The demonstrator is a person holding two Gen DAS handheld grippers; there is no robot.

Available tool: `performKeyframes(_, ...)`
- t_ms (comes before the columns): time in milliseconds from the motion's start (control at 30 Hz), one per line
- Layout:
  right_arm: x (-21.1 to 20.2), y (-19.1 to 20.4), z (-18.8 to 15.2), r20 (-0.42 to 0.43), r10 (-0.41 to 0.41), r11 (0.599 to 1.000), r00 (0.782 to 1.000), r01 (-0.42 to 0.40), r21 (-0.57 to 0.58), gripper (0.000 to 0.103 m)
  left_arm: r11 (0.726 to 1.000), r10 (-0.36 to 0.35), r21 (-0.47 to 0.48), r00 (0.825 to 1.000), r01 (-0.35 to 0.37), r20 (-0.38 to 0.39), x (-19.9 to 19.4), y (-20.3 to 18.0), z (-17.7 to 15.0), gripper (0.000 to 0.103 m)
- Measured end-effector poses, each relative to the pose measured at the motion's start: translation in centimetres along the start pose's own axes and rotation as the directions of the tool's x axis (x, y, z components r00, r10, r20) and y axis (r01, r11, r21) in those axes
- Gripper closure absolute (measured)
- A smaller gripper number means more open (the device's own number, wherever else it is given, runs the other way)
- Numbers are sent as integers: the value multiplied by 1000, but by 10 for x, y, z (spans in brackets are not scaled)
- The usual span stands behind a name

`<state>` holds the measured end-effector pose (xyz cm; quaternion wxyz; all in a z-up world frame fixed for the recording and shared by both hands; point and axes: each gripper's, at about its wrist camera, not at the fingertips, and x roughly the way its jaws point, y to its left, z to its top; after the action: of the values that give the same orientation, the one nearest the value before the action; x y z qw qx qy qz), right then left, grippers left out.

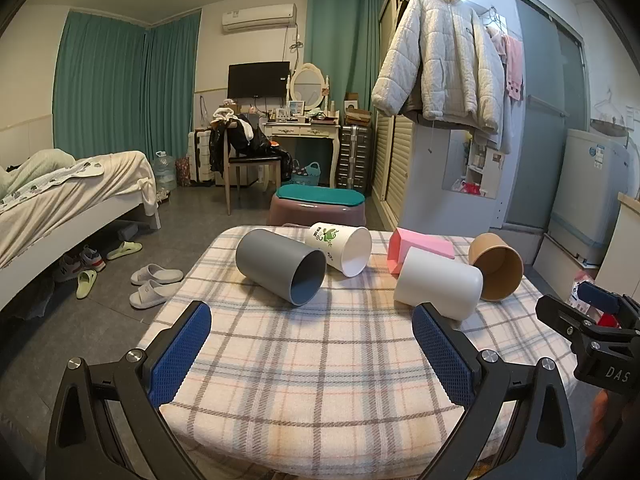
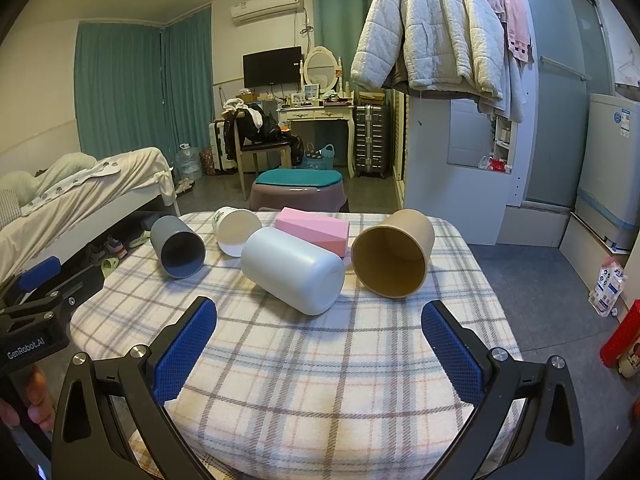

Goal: Flip cup upside down

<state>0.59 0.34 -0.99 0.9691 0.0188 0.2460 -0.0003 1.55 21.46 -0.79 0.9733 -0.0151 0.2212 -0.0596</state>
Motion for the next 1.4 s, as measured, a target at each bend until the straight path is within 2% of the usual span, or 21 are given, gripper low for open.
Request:
performKeyframes(967, 1, 1, 9, -8, 15, 1000, 1000, -15, -13, 0, 1000, 3, 2, 1000, -3, -1, 1, 0, 1, 0)
performKeyframes(1233, 12, 11, 25, -17, 21, 1000, 1000, -21, -22, 0, 1000, 6, -12, 1000, -6, -9, 11, 9, 18, 0)
performKeyframes(1400, 27, 24, 43, -30, 29, 998, 999, -30, -48, 0, 999, 14, -45, 1000, -15, -16, 24, 30, 32, 0)
